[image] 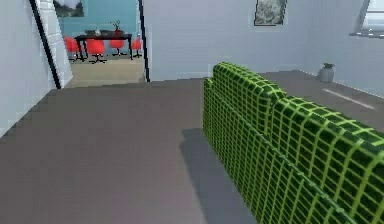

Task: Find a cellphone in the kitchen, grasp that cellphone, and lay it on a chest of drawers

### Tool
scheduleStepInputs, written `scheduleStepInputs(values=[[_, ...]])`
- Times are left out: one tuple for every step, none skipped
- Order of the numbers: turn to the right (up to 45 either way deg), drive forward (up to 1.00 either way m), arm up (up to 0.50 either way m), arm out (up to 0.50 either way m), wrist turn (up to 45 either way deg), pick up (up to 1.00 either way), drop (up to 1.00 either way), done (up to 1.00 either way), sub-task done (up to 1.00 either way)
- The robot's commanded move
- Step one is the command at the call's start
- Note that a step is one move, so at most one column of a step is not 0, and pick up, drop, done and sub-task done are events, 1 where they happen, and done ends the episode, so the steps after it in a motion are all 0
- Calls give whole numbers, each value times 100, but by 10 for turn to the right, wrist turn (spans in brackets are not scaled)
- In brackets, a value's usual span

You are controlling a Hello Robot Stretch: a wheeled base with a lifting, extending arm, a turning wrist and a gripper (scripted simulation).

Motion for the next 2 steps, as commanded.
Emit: scheduleStepInputs(values=[[-240, 0, 0, 0, 0, 0, 0, 0, 0], [0, 100, 0, 0, 0, 0, 0, 0, 0]])
